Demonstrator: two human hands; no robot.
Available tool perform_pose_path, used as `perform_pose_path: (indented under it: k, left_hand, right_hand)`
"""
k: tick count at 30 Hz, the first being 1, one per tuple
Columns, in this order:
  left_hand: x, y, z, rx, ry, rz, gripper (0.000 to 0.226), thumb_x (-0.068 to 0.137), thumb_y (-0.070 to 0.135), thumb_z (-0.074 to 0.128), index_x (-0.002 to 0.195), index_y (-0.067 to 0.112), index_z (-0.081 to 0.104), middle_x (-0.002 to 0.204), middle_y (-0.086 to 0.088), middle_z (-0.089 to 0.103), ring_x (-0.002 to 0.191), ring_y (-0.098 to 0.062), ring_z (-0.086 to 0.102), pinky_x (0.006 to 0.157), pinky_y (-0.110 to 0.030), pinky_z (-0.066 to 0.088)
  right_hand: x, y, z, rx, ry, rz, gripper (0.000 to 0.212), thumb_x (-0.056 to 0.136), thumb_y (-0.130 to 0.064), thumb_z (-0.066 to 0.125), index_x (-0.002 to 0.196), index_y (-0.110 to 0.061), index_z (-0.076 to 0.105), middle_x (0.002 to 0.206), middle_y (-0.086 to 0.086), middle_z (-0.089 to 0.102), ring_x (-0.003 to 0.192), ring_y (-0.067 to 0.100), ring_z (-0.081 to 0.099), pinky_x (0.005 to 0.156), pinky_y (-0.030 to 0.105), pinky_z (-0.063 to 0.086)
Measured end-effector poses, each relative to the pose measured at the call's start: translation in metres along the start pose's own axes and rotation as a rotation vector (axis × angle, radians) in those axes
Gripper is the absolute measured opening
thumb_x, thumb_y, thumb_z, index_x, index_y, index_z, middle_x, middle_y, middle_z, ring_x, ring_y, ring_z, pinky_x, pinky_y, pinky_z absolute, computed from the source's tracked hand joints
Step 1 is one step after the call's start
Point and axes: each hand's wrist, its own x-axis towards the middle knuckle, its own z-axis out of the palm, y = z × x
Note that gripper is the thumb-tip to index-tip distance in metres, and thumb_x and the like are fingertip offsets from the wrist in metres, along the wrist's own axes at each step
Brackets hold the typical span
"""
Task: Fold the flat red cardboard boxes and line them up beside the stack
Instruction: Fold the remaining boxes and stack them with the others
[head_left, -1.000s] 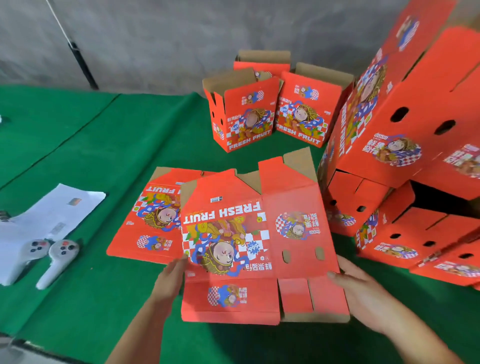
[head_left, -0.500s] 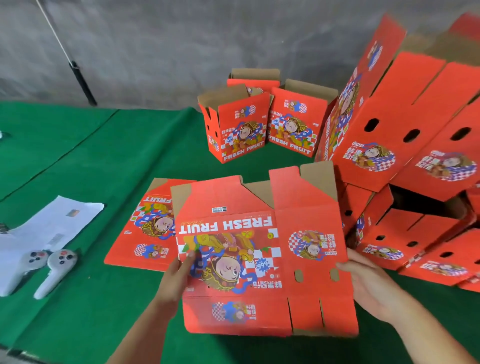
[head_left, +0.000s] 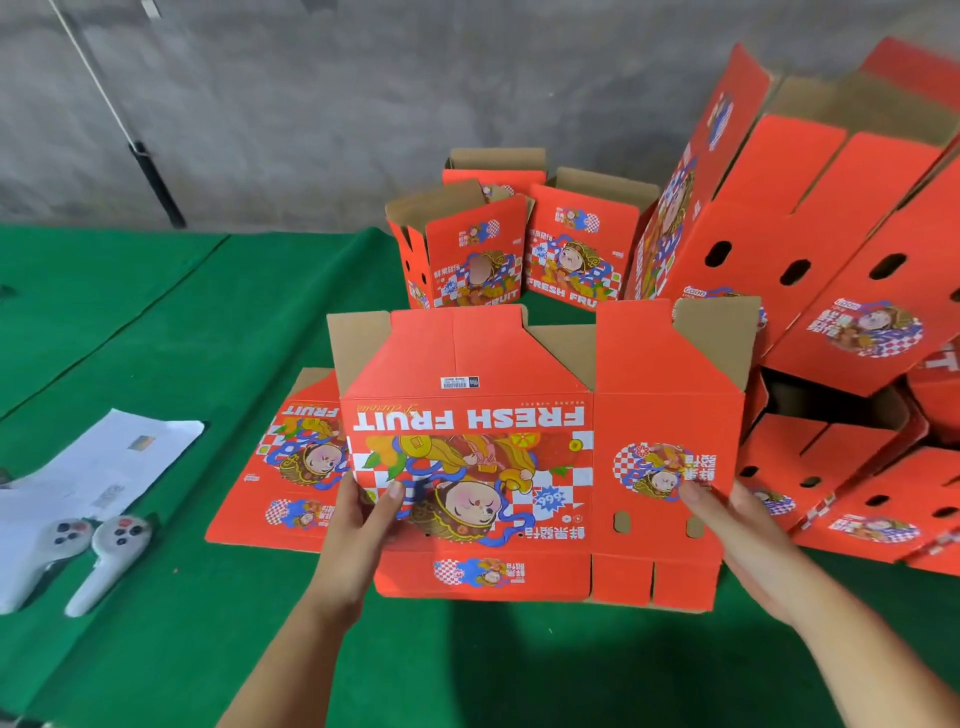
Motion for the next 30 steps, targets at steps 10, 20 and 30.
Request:
perform_pose_path:
  k: [10,20,30]
  left_hand:
    - [-0.003,0.04,0.052,0.323,0.03,-0.019,0.103,0.074,0.079,0.066,0.16,0.034,0.031,0.161,0.001,0.046,0.147,-0.02,0.045,0.122,-0.052,0.036]
    - [-0.082,0.104,0.123,0.074,-0.011,0.364,0.06,0.099,0.023,0.055,0.158,0.022,0.043,0.152,0.003,0.058,0.14,-0.017,0.054,0.114,-0.031,0.045]
    - [-0.009,0.059,-0.005,0.032,0.279,0.186,0.04,0.101,0.051,0.063,0.105,0.012,0.07,0.098,-0.018,0.076,0.086,-0.029,0.067,0.081,-0.063,0.06]
  right_hand:
    - [-0.024,-0.009,0.038,-0.081,0.114,-0.156,0.03,0.09,-0.052,0.07,0.111,-0.03,0.077,0.101,0.007,0.079,0.093,0.015,0.069,0.084,0.033,0.052]
    - [-0.056,0.004,0.126,-0.378,-0.392,-0.599,0.058,0.102,-0.025,0.064,0.156,-0.029,0.042,0.162,-0.011,0.04,0.151,0.012,0.034,0.124,0.029,0.024]
    - [0.049,-0.006,0.071,-0.288,0.188,-0.096,0.087,0.097,-0.033,0.069,0.162,-0.029,0.011,0.164,-0.001,0.024,0.138,-0.003,0.032,0.112,0.024,0.029]
